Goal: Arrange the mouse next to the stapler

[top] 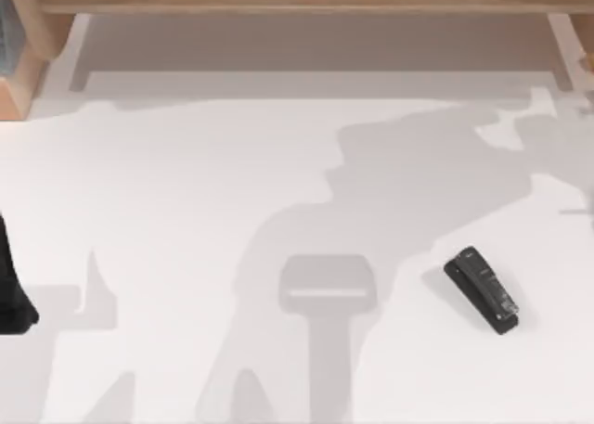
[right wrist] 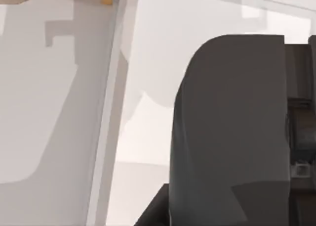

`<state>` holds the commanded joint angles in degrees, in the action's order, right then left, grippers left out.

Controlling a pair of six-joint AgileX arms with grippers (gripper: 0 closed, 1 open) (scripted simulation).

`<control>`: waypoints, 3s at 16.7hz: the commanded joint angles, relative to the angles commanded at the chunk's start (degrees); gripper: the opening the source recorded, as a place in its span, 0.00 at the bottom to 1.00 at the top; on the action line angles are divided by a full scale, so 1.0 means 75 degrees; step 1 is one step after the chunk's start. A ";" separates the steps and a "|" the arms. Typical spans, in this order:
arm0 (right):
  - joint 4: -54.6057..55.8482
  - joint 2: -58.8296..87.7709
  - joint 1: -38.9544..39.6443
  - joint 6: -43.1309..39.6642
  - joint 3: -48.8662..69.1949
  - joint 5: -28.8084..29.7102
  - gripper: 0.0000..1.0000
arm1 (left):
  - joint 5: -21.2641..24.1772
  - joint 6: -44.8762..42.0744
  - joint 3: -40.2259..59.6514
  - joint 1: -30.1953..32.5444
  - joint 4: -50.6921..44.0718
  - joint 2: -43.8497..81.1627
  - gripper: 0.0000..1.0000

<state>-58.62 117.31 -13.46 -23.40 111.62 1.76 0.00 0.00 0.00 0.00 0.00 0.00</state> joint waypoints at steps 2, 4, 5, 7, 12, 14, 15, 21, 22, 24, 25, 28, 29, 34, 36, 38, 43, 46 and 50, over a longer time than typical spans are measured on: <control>0.0453 -0.0675 0.0458 0.0337 -0.0811 0.0040 0.00 | 0.0000 0.0000 0.0000 0.0000 0.0000 0.0000 1.00; 0.0882 -0.1294 0.0939 0.0782 -0.1660 0.0044 0.00 | 0.0000 0.0000 0.0000 0.0000 0.0000 0.0000 1.00; 0.1078 -0.1570 0.1178 0.1041 -0.2097 0.0033 0.00 | 0.0000 0.0000 0.0000 0.0000 0.0000 0.0000 1.00; 0.1403 -0.2022 0.1632 0.1618 -0.3005 -0.0002 0.00 | 0.0000 0.0000 0.0000 0.0000 0.0000 0.0000 1.00; 0.1853 -0.2632 0.2511 0.3091 -0.5271 -0.0083 0.00 | 0.0000 0.0000 0.0000 0.0000 0.0000 0.0000 1.00; 0.1912 -0.2721 0.2719 0.3584 -0.6055 -0.0096 0.00 | 0.0000 0.0000 0.0000 0.0000 0.0000 0.0000 1.00; 0.1926 -0.2747 0.2795 0.3794 -0.6401 -0.0099 0.00 | 0.0000 0.0000 0.0000 0.0000 0.0000 0.0000 1.00; 0.1907 -0.2770 0.2953 0.4335 -0.7328 -0.0098 0.00 | 0.0000 0.0000 0.0000 0.0000 0.0000 0.0000 1.00; 0.1907 -0.2770 0.2953 0.4335 -0.7328 -0.0098 0.00 | 0.0000 0.0000 0.0000 0.0000 0.0000 0.0000 1.00; 0.1907 -0.2770 0.2953 0.4335 -0.7328 -0.0098 0.00 | 0.0000 0.0000 0.0000 0.0000 0.0000 0.0000 1.00; 0.1904 -0.2741 0.2915 0.4339 -0.7315 -0.0104 0.00 | 0.0000 0.0000 0.0000 0.0000 0.0000 0.0000 1.00; 0.1920 -0.2752 0.2911 0.4339 -0.7301 -0.0109 0.00 | 0.0000 0.0000 0.0000 0.0000 0.0000 0.0000 1.00; 0.1935 -0.2761 0.2910 0.4339 -0.7290 -0.0111 0.00 | 0.0000 0.0000 0.0000 0.0000 0.0000 0.0000 1.00; 0.2082 -0.2827 0.2904 0.4339 -0.7228 -0.0119 0.00 | 0.0000 0.0000 0.0000 0.0000 0.0000 0.0000 1.00; 0.2156 -0.2850 0.2902 0.4337 -0.7214 -0.0120 0.00 | 0.0000 0.0000 0.0000 0.0000 0.0000 0.0000 1.00; 0.2225 -0.2859 0.2903 0.4335 -0.7213 -0.0118 0.00 | 0.0000 0.0000 0.0000 0.0000 0.0000 0.0000 1.00; 0.2356 -0.2739 0.2930 0.4334 -0.7330 -0.0100 0.00 | 0.0000 0.0000 0.0000 0.0000 0.0000 0.0000 1.00; 0.2380 -0.2541 0.2951 0.4338 -0.7515 -0.0096 0.00 | 0.0000 0.0000 0.0000 0.0000 0.0000 0.0000 1.00; 0.2378 -0.2514 0.2952 0.4338 -0.7542 -0.0097 0.00 | 0.0000 0.0000 0.0000 0.0000 0.0000 0.0000 1.00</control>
<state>-40.79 98.46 8.68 9.14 55.05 1.03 0.00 0.00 0.00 0.00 0.00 0.00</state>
